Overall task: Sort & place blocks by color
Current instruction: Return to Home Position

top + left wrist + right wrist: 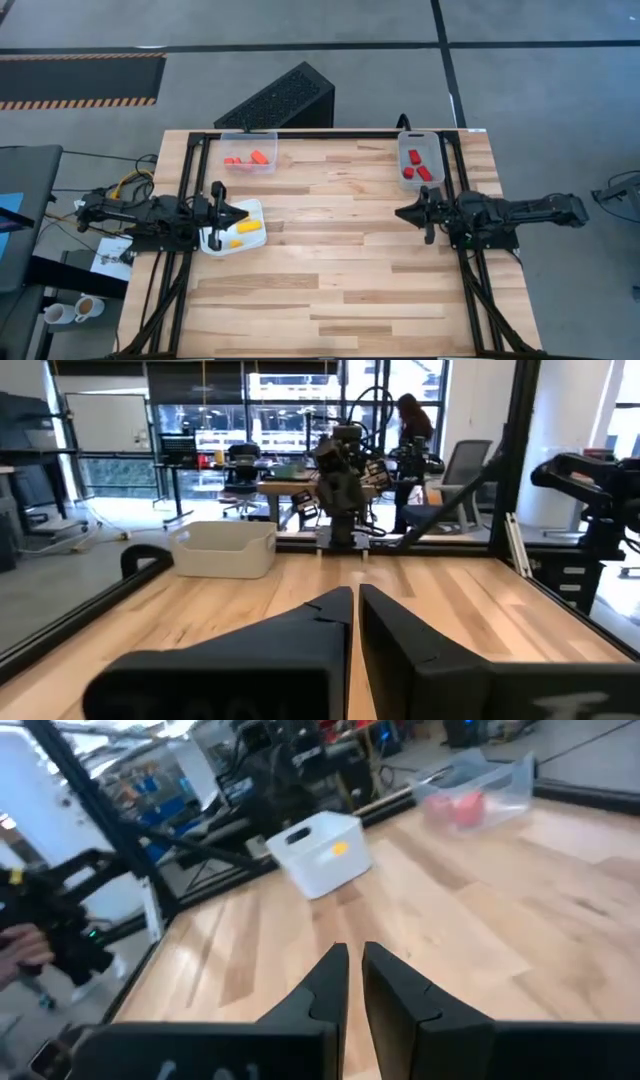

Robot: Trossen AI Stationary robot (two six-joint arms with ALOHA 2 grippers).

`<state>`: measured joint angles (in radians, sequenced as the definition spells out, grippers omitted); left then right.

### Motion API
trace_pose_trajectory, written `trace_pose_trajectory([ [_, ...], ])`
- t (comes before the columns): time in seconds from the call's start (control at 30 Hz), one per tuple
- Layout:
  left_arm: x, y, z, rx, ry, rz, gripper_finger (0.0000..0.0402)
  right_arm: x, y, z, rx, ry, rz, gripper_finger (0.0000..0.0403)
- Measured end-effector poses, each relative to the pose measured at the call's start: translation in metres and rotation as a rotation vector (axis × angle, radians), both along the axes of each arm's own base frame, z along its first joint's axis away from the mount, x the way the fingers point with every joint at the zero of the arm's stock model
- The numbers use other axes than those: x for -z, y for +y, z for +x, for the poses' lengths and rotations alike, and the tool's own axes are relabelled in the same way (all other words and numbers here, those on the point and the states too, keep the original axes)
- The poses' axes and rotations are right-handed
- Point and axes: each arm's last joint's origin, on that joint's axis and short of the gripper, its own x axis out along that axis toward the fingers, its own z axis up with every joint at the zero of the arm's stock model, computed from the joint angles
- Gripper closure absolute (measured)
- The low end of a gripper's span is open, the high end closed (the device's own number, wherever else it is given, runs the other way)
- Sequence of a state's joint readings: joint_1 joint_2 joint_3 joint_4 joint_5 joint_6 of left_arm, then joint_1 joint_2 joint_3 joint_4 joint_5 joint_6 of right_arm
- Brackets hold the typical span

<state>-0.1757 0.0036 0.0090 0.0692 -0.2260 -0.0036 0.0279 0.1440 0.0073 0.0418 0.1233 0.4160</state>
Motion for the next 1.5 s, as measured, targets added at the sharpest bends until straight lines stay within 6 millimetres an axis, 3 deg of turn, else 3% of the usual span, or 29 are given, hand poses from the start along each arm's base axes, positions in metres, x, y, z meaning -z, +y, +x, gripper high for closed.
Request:
trace_pose_trajectory([
  [1.5, -0.0003, 0.0014, -0.0006, -0.041, 0.023, -0.041, 0.0397, 0.0025, 0.0015, 0.0011, -0.011, 0.026, -0.043, 0.0346],
])
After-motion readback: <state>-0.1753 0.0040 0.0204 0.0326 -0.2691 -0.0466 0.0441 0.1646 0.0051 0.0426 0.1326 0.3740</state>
